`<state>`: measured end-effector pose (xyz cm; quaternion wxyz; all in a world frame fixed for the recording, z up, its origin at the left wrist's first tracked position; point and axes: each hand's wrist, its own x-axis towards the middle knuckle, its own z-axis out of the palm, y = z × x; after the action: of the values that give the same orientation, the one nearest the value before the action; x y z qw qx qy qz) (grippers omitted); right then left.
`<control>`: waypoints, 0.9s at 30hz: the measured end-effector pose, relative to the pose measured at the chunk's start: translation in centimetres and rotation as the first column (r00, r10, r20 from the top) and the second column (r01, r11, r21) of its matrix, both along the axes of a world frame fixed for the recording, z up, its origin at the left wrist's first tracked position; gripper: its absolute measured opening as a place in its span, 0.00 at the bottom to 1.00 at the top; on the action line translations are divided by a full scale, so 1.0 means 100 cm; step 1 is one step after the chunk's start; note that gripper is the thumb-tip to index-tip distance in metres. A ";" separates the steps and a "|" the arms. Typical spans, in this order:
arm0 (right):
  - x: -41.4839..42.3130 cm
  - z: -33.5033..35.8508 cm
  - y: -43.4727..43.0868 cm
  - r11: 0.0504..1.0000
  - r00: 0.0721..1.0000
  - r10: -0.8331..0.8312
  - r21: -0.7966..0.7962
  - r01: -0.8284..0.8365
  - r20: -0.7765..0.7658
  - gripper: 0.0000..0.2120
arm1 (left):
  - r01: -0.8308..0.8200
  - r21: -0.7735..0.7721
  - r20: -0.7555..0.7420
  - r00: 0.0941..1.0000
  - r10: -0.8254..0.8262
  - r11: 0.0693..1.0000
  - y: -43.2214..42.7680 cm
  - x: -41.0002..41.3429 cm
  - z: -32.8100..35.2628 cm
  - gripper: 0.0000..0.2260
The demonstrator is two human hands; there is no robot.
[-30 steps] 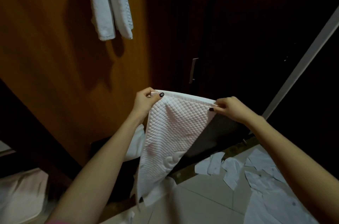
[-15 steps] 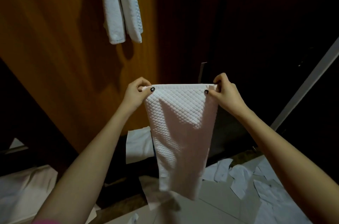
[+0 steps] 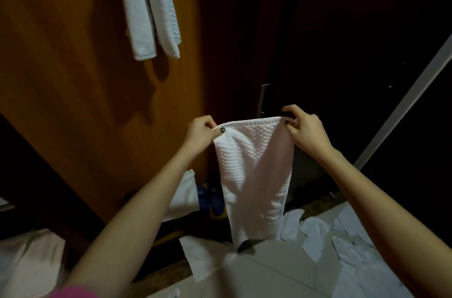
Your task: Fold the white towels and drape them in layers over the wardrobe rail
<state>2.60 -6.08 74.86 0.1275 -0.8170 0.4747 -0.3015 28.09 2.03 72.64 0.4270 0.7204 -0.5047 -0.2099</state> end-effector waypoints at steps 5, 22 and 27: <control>-0.002 -0.001 0.006 0.932 0.962 0.157 0.290 -0.219 0.222 0.19 | -0.065 -0.043 -0.429 0.902 0.041 0.997 -0.011 -0.029 0.009 0.05; 0.059 0.043 0.043 0.857 0.886 0.454 0.226 -0.462 0.091 0.05 | 0.120 -0.146 -0.607 0.773 -0.185 0.982 -0.005 0.005 0.030 0.05; 0.085 0.048 0.039 0.859 0.880 0.449 -0.197 -0.473 -0.157 0.09 | 0.310 -0.200 -0.697 0.621 -0.357 0.929 0.010 0.019 0.041 0.11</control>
<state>11.06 -2.16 79.64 0.0757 -0.9307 0.2335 -0.2713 29.95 3.06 76.76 0.5657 0.4591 -0.4258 -0.5365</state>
